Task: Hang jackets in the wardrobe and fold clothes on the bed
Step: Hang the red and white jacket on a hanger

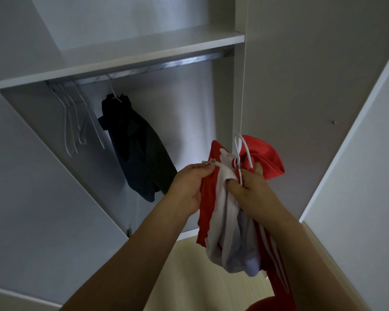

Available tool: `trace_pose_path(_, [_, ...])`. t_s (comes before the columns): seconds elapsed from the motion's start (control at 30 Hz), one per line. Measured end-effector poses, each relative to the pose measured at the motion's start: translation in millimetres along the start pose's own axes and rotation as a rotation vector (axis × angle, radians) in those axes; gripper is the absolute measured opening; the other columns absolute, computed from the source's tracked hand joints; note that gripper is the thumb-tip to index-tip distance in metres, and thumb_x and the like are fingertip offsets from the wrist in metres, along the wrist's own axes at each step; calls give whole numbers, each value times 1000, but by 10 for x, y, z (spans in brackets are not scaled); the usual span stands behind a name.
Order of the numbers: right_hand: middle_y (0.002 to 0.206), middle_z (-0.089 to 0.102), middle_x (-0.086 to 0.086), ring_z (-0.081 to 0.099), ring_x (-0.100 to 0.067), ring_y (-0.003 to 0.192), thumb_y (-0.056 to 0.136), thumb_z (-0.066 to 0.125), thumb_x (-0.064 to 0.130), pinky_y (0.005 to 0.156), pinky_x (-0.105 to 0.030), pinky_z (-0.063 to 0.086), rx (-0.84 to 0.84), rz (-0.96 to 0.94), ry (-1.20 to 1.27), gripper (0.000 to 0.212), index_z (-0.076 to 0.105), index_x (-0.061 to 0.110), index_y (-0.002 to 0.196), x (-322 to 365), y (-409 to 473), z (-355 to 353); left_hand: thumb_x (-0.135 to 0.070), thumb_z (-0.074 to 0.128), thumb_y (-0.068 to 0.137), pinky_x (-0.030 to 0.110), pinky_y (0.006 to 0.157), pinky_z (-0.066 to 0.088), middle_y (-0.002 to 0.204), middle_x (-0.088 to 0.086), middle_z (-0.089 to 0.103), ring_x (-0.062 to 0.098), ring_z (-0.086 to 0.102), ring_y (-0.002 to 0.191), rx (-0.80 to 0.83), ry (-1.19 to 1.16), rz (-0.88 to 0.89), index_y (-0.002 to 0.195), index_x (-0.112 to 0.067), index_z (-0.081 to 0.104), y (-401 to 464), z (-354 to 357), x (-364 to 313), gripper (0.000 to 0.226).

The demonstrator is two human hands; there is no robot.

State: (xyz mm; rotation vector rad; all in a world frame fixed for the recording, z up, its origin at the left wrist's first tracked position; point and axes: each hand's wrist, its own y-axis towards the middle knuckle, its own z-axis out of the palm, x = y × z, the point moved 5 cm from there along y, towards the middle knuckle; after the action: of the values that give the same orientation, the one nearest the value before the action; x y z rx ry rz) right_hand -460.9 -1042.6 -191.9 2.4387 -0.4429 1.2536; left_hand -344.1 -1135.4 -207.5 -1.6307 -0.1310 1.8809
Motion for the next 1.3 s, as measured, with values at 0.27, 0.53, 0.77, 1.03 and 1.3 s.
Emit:
trace_pose_path(0.27, [72,55,-10,59,-10,57,96,46,0,57,-20,48,34,260,649,8,52,4,93,-210,-29,16,-12,72,85,30,66,56,97,7,75,24,70,92,58,97,203,85,-22,77,-28,-29,-215,11])
trace_pose_path(0.53, [114,64,-6,62,-17,104,96,53,35,96,-32,47,151,200,447,31,72,10,96,-130,-136,-145,-21,68,89,13,63,52,89,-9,74,4,70,80,247,551,464,85,-33,74,-339,8,-446,15])
trace_pose_path(0.77, [99,60,-32,61,-33,82,93,61,21,76,-30,47,94,148,412,26,68,2,76,-23,-124,-193,-19,70,88,46,90,56,97,-4,74,21,70,95,240,591,477,93,-24,71,-382,74,-399,7])
trace_pose_path(1.03, [108,59,-26,62,-28,88,92,62,20,84,-35,51,113,177,421,26,70,6,71,-52,-63,-209,-21,68,90,46,91,56,101,-4,73,21,70,97,235,645,493,99,-22,70,-367,165,-425,9])
trace_pose_path(1.3, [106,59,-33,60,-45,93,94,59,22,90,-50,51,139,195,423,30,68,-6,87,-108,-40,-228,-22,71,87,36,86,59,93,-11,74,10,71,88,254,758,538,93,-24,70,-329,217,-396,7])
